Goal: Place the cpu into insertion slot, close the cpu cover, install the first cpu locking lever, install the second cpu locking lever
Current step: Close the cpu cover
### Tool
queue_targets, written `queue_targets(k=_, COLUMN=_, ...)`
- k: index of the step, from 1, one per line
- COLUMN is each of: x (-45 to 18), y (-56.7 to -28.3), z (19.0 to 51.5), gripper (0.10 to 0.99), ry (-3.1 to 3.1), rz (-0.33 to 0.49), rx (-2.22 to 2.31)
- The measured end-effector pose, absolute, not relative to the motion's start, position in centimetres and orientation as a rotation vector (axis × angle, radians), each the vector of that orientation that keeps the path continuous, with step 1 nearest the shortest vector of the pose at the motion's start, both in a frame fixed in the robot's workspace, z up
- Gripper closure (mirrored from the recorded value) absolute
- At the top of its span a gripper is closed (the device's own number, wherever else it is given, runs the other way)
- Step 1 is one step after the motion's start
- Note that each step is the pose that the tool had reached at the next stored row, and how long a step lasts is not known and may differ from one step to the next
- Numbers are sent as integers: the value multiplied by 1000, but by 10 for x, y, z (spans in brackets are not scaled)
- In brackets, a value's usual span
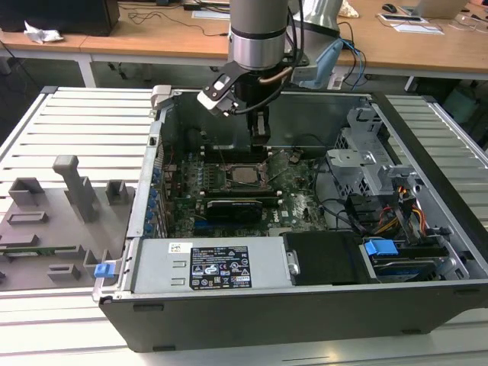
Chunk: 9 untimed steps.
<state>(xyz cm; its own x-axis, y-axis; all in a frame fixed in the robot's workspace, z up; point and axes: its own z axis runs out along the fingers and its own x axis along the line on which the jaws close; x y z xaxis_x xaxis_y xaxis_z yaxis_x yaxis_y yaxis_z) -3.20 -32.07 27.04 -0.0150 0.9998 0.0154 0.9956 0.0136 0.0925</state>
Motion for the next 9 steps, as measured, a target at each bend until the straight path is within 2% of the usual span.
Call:
queue_targets(k=7, x=-26, y=-321, z=270, gripper=980, ry=2197, rz=118, rx=2166)
queue_targets(k=9, x=-8, y=-321, z=270, gripper=980, ry=2202, rz=108, rx=2171)
